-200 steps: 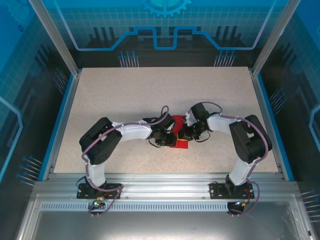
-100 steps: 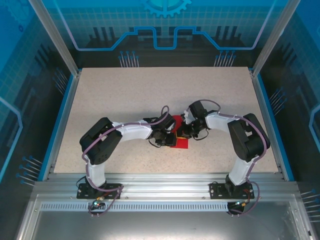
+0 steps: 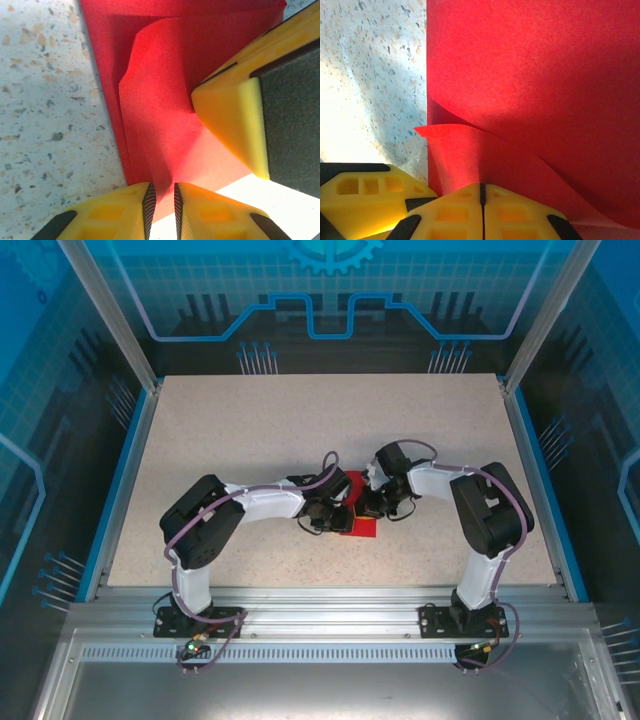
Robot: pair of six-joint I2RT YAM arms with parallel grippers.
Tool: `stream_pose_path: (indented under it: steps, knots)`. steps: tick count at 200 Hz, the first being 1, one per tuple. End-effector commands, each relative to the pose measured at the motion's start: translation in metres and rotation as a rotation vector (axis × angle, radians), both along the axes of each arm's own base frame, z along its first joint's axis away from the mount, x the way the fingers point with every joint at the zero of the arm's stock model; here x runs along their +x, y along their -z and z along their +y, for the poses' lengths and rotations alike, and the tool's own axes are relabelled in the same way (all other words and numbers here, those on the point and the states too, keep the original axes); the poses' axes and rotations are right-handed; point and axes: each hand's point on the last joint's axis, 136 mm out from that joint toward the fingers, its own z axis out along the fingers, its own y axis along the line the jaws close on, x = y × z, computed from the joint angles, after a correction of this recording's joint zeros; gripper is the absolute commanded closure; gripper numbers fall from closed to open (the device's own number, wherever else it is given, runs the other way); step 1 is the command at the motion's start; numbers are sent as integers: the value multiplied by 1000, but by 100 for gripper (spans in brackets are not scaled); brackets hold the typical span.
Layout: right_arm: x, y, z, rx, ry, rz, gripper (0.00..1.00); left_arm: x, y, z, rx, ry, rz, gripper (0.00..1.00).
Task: Fold a paper plane with a square sheet of paper (fold left side to right side)
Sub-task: Fold the triangle a second time at the center of the table.
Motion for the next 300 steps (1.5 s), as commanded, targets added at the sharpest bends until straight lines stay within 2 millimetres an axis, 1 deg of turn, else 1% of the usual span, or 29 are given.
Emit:
stream_pose_path:
  steps: [1,32,82,100,126,137,147,160,186,200,213,224,232,267,300]
  knots:
    - [9,13,-26,-100,26,-14,94,-30,45,41,187,-15,116,76]
    - [18,12,-38,-101,46,-20,93,-34,51,44,193,-21,130,77]
    - [32,12,-59,-103,90,-24,93,-34,50,44,191,-20,128,77]
    - [35,13,-64,-101,100,-19,93,-35,50,43,190,-17,126,77]
    - [34,15,-64,-100,96,-5,93,-32,45,40,173,-18,118,76]
    - [32,16,-64,-96,96,-1,93,-29,37,36,153,-17,104,76]
    - [31,17,-63,-90,96,2,93,-24,27,30,123,-13,86,75]
    - [29,19,-63,-85,99,9,93,-17,8,18,75,2,54,74]
    - [28,19,-62,-83,102,10,93,-3,-35,-5,-33,35,-11,73]
    - [28,20,-62,-84,101,10,93,3,-52,-15,-75,48,-36,73]
    - [27,20,-62,-82,101,12,93,7,-62,-23,-101,60,-50,73]
    - [27,21,-61,-81,101,13,93,11,-64,-29,-116,69,-54,73]
    - [26,22,-61,-81,100,15,93,13,-62,-32,-116,70,-52,73]
    - [25,23,-61,-83,100,19,93,20,-44,-49,-132,91,-9,75]
    - [24,24,-59,-84,94,23,93,25,-30,-58,-126,106,14,75]
